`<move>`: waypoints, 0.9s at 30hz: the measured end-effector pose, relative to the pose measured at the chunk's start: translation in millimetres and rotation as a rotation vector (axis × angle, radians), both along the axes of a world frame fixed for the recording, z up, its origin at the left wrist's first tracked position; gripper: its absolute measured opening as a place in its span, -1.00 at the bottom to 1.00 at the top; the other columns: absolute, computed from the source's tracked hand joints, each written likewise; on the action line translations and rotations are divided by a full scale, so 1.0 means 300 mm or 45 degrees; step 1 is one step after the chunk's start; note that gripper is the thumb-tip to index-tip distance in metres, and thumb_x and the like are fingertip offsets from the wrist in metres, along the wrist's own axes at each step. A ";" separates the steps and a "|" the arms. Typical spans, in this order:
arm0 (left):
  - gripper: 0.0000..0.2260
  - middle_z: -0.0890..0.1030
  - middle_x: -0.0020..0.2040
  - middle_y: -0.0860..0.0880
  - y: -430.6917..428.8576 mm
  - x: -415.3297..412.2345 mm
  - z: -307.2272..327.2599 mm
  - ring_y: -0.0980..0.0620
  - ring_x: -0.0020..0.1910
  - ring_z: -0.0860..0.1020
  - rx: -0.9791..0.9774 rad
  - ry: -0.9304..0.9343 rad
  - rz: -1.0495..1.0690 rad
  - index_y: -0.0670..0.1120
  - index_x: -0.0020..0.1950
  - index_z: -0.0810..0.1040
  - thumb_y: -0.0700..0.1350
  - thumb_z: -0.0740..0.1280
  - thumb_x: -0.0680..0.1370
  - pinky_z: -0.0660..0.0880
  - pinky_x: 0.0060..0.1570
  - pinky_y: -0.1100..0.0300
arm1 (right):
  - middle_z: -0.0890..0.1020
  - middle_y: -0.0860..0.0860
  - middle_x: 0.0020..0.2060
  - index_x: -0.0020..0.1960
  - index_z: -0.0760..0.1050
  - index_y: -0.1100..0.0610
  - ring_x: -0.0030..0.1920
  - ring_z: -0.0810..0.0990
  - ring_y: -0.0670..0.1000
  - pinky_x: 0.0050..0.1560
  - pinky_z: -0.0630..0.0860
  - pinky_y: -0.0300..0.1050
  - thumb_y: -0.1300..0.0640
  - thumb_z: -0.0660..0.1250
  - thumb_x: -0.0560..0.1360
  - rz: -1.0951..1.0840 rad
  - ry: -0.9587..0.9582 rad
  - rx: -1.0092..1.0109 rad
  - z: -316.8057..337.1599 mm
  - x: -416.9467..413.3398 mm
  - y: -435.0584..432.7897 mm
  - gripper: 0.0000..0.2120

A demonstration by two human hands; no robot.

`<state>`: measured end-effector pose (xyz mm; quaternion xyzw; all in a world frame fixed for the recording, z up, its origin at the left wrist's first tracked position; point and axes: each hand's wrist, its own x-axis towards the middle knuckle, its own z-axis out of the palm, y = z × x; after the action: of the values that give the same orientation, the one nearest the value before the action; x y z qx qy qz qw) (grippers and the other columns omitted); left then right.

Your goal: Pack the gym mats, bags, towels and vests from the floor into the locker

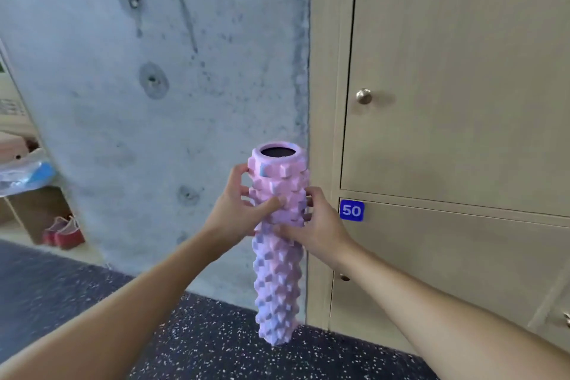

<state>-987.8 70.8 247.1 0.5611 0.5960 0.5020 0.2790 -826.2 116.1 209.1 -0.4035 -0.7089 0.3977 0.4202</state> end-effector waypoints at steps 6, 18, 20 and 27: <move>-0.44 0.56 0.08 -0.07 0.090 -0.150 -0.145 -0.07 0.00 0.64 -0.055 0.013 -0.060 0.18 0.30 0.27 -0.09 0.53 0.47 0.65 -0.05 0.01 | 0.55 -0.13 -0.01 0.19 0.33 0.06 -0.02 0.61 -0.07 0.02 0.62 -0.04 0.06 0.62 0.32 -0.010 -0.015 -0.139 -0.120 -0.153 0.084 -0.40; -0.48 0.57 0.08 0.05 0.162 -0.184 -0.378 0.24 -0.09 0.59 -0.252 -0.113 -0.129 0.10 0.35 0.29 0.02 0.48 0.50 0.46 -0.38 0.46 | 0.52 -0.20 -0.05 0.20 0.24 0.03 -0.11 0.53 -0.24 -0.15 0.47 -0.37 0.06 0.58 0.38 -0.007 -0.145 -0.302 -0.366 -0.202 0.166 -0.40; -0.48 0.58 0.10 0.05 0.168 -0.191 -0.390 0.19 -0.07 0.61 -0.239 -0.102 -0.113 0.11 0.36 0.31 0.03 0.49 0.49 0.49 -0.34 0.42 | 0.52 -0.21 -0.04 0.25 0.21 0.00 -0.09 0.54 -0.25 -0.13 0.46 -0.37 0.07 0.58 0.38 -0.014 -0.102 -0.311 -0.374 -0.207 0.167 -0.36; -0.48 0.57 0.13 0.03 0.189 -0.213 -0.409 0.10 -0.01 0.63 -0.237 -0.097 -0.117 0.17 0.36 0.30 -0.02 0.48 0.51 0.51 -0.30 0.35 | 0.52 -0.19 -0.05 0.27 0.17 -0.03 -0.10 0.54 -0.21 -0.08 0.52 -0.26 0.10 0.56 0.40 -0.019 -0.083 -0.260 -0.387 -0.233 0.168 -0.35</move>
<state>-1051.8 127.4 124.5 0.5400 0.6028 0.4521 0.3750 -896.2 166.6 93.1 -0.4621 -0.6750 0.4514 0.3566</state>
